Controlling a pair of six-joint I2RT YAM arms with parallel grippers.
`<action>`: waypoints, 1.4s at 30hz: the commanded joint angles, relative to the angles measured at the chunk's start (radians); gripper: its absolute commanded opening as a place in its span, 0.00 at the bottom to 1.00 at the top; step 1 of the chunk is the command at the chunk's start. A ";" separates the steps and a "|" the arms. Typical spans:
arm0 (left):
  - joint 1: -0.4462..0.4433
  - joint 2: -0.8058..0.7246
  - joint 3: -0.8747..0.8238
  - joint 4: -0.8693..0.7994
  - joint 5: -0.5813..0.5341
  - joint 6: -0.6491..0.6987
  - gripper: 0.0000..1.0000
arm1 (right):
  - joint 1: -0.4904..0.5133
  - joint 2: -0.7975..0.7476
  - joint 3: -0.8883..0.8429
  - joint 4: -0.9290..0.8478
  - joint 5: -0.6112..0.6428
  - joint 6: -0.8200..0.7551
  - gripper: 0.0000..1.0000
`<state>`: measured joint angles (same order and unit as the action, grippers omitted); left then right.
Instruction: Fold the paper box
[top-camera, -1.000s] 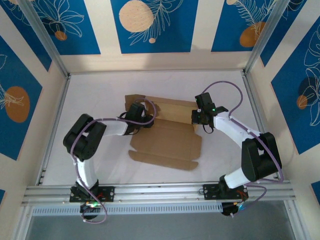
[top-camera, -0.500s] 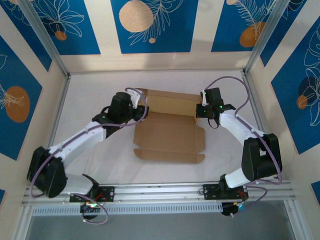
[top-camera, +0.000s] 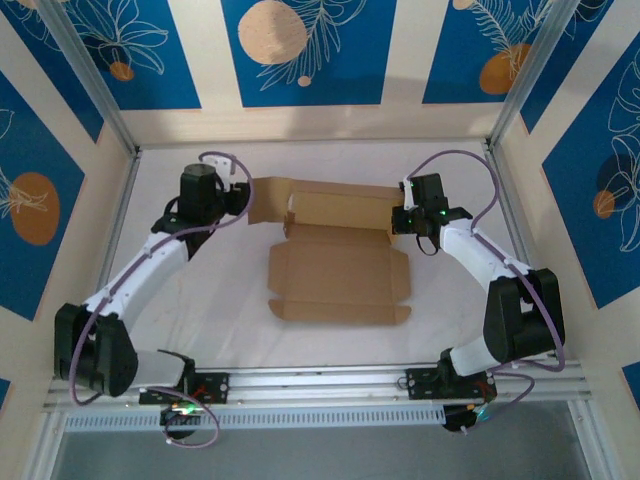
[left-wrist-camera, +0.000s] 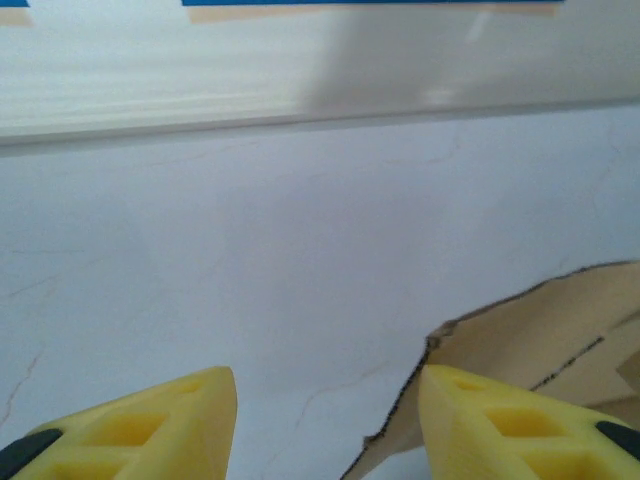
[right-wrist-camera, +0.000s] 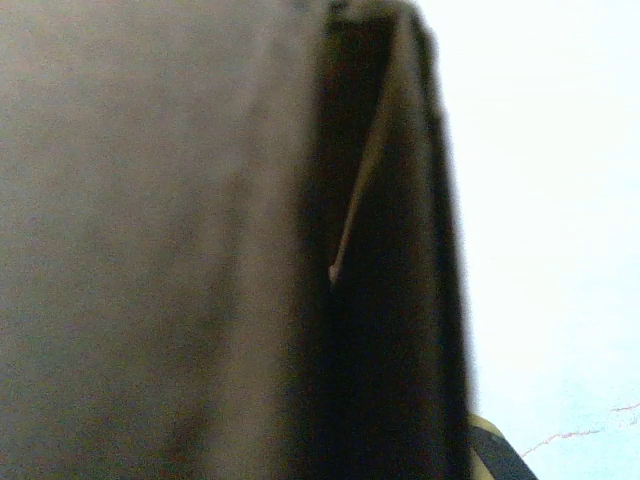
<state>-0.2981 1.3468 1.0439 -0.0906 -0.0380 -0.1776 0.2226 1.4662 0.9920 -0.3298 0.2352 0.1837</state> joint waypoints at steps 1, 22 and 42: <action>0.026 0.023 0.050 0.026 0.014 -0.081 0.52 | 0.012 -0.012 0.030 -0.009 0.007 0.013 0.00; 0.141 0.273 0.055 0.196 0.638 -0.090 0.48 | -0.019 0.056 0.103 -0.069 -0.033 0.011 0.00; -0.079 0.152 -0.162 0.322 0.433 -0.158 0.49 | -0.002 0.102 0.163 -0.116 -0.030 0.087 0.00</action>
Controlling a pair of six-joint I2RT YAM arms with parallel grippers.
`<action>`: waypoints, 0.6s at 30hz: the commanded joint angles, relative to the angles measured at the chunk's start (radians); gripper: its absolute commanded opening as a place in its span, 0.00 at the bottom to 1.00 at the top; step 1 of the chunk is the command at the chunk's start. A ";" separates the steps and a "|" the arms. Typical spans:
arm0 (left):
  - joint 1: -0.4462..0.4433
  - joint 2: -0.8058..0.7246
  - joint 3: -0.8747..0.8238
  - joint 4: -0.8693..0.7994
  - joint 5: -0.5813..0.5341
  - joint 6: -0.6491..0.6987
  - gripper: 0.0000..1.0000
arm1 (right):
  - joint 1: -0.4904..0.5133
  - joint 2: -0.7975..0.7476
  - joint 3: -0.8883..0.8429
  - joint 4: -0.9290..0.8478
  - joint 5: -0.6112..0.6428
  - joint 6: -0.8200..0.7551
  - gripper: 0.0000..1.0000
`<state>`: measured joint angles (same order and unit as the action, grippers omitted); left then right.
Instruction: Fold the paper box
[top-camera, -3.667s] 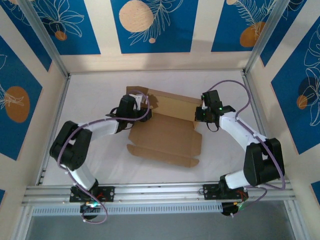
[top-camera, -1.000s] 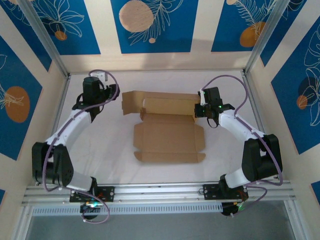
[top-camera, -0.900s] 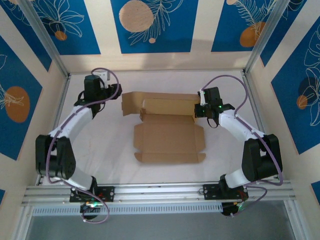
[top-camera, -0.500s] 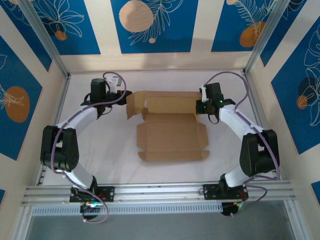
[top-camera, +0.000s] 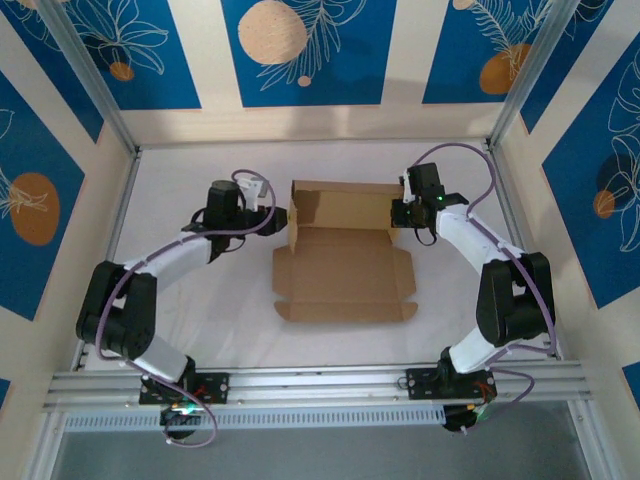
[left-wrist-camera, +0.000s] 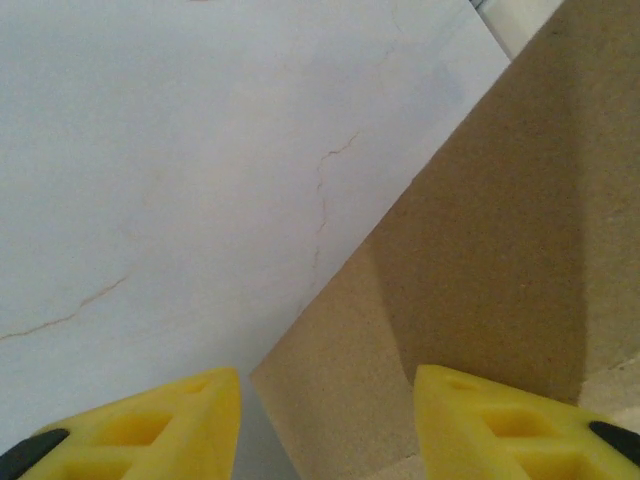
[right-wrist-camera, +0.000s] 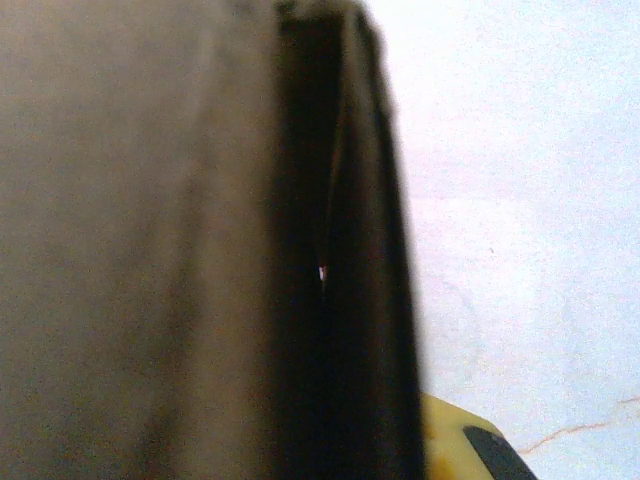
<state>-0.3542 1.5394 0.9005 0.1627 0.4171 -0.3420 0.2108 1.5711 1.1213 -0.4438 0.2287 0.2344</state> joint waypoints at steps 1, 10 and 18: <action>-0.027 -0.047 -0.019 0.071 -0.016 0.032 0.51 | 0.011 -0.005 0.032 -0.004 -0.026 0.036 0.00; -0.037 -0.117 -0.027 0.046 0.089 0.343 0.54 | 0.009 -0.014 0.042 -0.023 -0.031 0.012 0.00; -0.045 -0.086 0.028 -0.002 0.153 0.450 0.53 | 0.014 -0.018 0.053 -0.030 -0.047 0.009 0.00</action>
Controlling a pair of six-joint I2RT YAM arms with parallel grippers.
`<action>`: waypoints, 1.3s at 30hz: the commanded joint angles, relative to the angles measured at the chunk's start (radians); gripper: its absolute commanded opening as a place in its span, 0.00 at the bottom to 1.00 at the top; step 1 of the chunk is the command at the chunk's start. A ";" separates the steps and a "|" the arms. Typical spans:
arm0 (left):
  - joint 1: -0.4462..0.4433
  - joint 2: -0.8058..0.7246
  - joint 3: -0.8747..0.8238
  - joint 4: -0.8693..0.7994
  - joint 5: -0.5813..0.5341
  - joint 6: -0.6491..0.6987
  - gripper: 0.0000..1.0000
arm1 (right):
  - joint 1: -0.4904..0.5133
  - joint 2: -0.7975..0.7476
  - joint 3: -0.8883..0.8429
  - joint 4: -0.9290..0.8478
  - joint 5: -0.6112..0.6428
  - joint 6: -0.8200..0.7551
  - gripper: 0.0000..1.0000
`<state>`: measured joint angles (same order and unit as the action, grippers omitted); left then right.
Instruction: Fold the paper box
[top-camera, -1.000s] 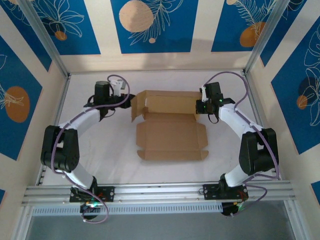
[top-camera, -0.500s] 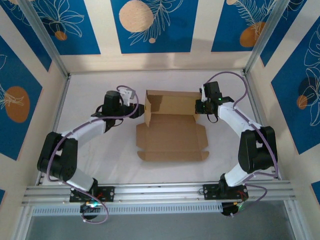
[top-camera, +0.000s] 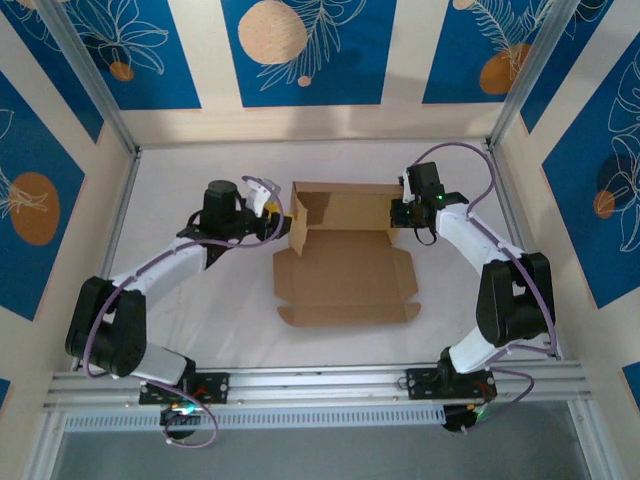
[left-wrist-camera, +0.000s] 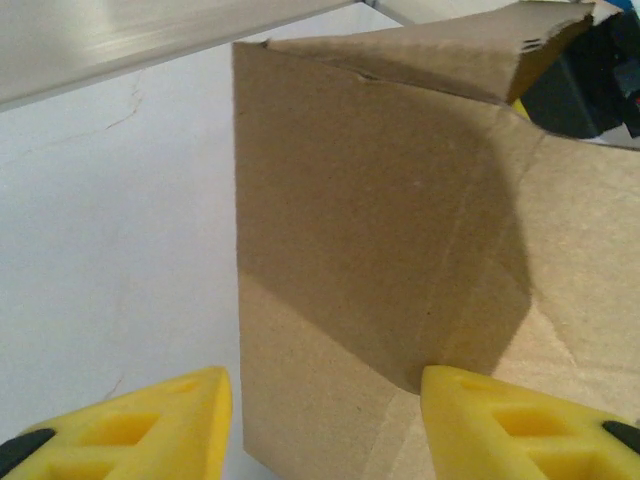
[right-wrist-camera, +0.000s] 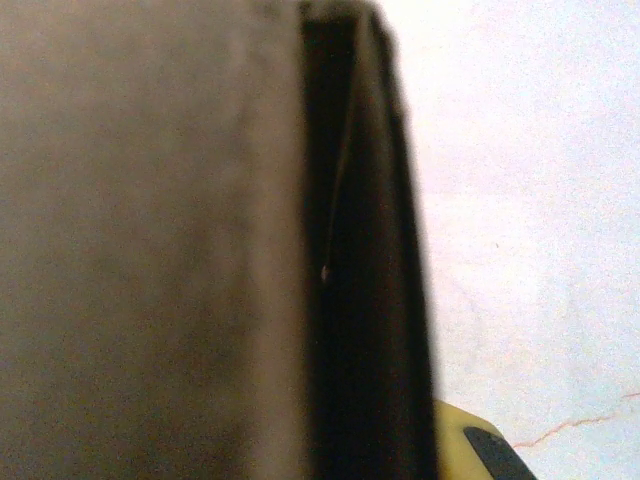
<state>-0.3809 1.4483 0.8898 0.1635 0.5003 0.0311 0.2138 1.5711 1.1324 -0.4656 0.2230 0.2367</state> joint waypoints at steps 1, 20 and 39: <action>-0.018 0.011 0.045 -0.004 0.083 0.082 0.52 | 0.013 -0.020 0.042 -0.009 -0.043 0.004 0.00; -0.023 0.078 0.089 0.039 -0.022 0.110 0.58 | 0.070 -0.097 0.005 -0.021 -0.047 -0.003 0.00; -0.023 0.184 0.085 0.190 -0.070 0.158 0.40 | 0.154 -0.106 -0.042 -0.013 -0.027 0.002 0.00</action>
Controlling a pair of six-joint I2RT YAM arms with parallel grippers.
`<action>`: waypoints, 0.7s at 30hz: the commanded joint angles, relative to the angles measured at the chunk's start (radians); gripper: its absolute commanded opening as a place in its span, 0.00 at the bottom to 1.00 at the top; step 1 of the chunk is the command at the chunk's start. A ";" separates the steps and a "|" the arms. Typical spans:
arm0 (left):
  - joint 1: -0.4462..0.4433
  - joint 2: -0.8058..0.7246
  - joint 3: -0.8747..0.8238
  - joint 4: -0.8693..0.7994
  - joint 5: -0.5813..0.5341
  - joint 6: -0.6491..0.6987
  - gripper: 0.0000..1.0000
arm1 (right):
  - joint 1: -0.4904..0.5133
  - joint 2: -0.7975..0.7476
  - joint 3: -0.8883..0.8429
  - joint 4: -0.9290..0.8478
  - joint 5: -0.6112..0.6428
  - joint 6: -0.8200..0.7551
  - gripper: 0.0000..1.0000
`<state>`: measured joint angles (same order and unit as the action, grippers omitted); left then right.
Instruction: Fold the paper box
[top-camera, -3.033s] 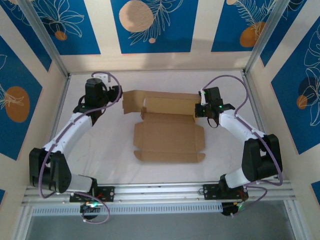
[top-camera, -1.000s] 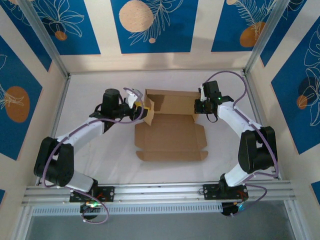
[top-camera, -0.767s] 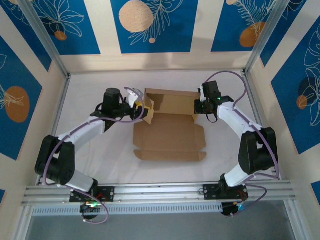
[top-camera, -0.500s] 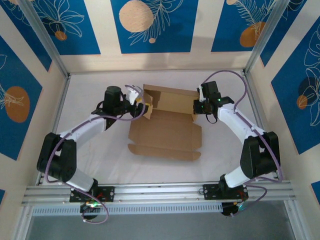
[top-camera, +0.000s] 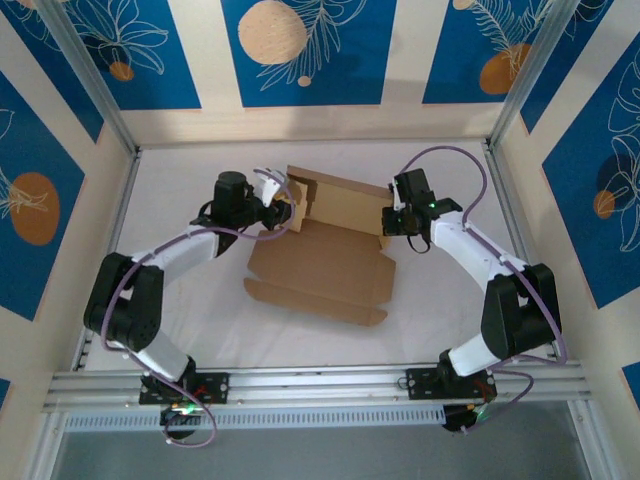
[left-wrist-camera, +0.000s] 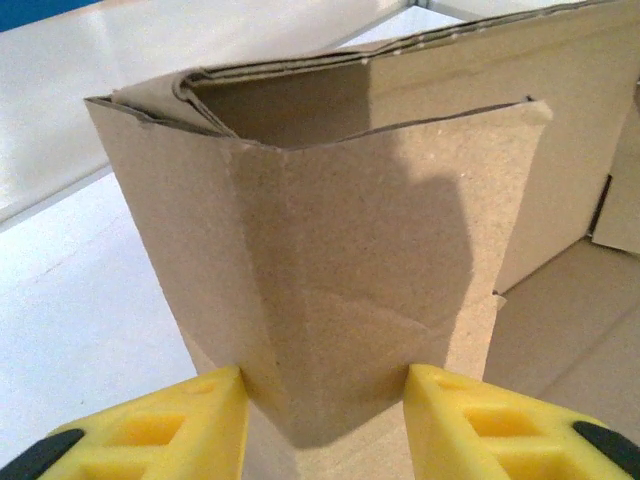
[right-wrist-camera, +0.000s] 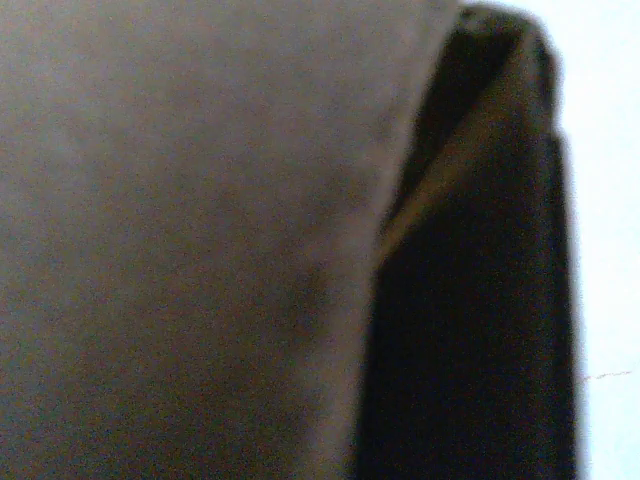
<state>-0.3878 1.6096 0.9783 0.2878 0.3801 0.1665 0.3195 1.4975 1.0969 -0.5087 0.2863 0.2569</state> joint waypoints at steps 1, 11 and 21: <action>-0.018 0.028 -0.004 0.074 0.047 0.021 0.38 | 0.055 -0.031 -0.008 0.030 -0.086 -0.019 0.00; -0.018 0.054 -0.017 0.106 -0.051 0.072 0.55 | 0.083 -0.044 -0.017 0.019 -0.067 -0.035 0.00; -0.013 0.073 -0.021 0.149 -0.149 0.090 0.54 | 0.109 -0.093 -0.014 -0.011 -0.068 -0.062 0.00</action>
<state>-0.3882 1.6585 0.9665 0.3912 0.2630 0.2245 0.3920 1.4509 1.0794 -0.5247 0.3115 0.2520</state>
